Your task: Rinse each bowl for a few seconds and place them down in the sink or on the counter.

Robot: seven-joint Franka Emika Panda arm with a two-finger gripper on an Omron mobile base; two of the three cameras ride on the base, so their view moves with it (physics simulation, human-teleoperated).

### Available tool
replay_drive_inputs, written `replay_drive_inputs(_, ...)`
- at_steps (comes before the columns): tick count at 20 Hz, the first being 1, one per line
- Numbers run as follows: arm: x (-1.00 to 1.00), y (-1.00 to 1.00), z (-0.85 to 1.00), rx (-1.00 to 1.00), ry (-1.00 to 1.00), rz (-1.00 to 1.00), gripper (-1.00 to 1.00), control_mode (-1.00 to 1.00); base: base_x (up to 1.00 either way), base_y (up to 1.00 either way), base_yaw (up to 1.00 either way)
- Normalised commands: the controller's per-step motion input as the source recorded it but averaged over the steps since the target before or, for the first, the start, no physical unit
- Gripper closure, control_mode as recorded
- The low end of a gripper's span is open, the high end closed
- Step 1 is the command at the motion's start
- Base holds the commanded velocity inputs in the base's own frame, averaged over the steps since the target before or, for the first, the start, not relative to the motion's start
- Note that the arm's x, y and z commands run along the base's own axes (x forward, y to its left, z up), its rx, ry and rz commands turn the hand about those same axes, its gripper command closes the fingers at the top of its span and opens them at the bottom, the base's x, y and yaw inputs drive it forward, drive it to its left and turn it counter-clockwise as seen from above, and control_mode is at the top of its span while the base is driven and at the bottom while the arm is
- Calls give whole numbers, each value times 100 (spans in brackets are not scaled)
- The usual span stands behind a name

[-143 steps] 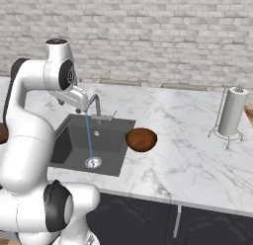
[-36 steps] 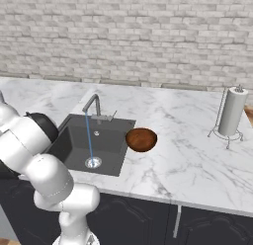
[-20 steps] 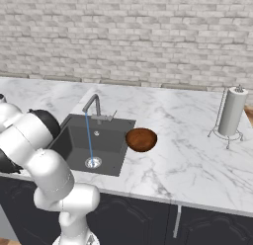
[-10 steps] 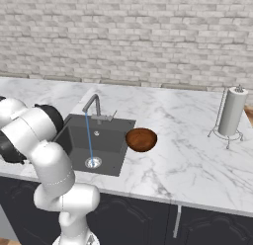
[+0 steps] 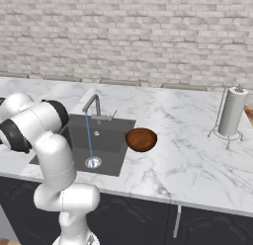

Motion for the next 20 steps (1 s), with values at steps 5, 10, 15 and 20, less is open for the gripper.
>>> replay_drive_inputs(5,13,16,-11,0,0,0,-100,-100,0,0,0)
replay_drive_inputs(10,8,9,-20,5,0,0,-100,-100,0,0,0)
replay_drive_inputs(15,7,4,-17,5,0,0,-100,-100,0,0,0)
replay_drive_inputs(20,17,10,-15,6,1,0,-100,-100,0,0,0)
